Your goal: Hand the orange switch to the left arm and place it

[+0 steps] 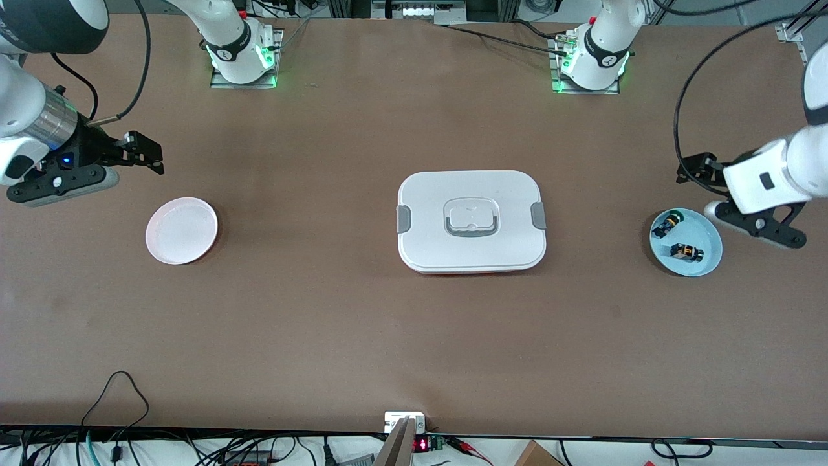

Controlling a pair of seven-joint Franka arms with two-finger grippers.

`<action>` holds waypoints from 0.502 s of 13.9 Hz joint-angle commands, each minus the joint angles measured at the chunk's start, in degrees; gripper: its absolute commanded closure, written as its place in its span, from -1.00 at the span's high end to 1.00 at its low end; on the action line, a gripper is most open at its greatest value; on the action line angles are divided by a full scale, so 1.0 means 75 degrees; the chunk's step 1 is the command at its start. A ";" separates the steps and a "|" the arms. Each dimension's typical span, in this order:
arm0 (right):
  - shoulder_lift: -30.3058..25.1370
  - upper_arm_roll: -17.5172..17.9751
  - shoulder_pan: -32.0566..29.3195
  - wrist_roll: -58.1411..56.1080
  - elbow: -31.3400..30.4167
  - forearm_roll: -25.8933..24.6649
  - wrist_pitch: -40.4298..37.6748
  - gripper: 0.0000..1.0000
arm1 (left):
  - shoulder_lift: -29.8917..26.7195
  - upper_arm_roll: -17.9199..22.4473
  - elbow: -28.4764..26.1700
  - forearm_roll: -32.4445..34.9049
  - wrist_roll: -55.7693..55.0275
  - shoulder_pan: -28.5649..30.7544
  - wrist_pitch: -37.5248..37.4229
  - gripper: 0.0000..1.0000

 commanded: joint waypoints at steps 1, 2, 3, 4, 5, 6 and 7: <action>-0.0193 0.0016 -0.0028 0.0217 -0.0076 0.0054 -0.0197 1.00 | -0.1443 0.0982 -0.2031 -0.0527 -0.1143 -0.0606 0.1310 1.00; -0.0205 0.0040 -0.0017 0.0205 -0.0076 -0.0016 -0.0185 1.00 | -0.1889 0.1414 -0.2583 -0.0494 -0.1704 -0.0980 0.1953 1.00; -0.0205 0.0051 0.0007 0.0205 -0.0053 -0.0179 -0.0185 1.00 | -0.2149 0.1673 -0.2833 -0.0482 -0.1918 -0.1134 0.2401 1.00; -0.0205 0.0075 0.0007 0.0216 -0.0041 -0.0320 -0.0197 1.00 | -0.2198 0.1792 -0.2847 -0.0481 -0.1839 -0.1217 0.2637 1.00; -0.0205 0.0063 0.0007 0.0217 -0.0029 -0.0333 -0.0197 1.00 | -0.2198 0.2048 -0.2847 -0.0470 -0.1653 -0.1404 0.2686 1.00; -0.0205 0.0052 -0.0005 0.0217 -0.0029 -0.0322 -0.0185 1.00 | -0.2210 0.2225 -0.2847 -0.0470 -0.1210 -0.1603 0.2617 1.00; -0.0193 0.0051 0.0007 0.0217 -0.0029 -0.0333 -0.0197 1.00 | -0.2198 0.2238 -0.2835 -0.0481 -0.0776 -0.1605 0.2581 1.00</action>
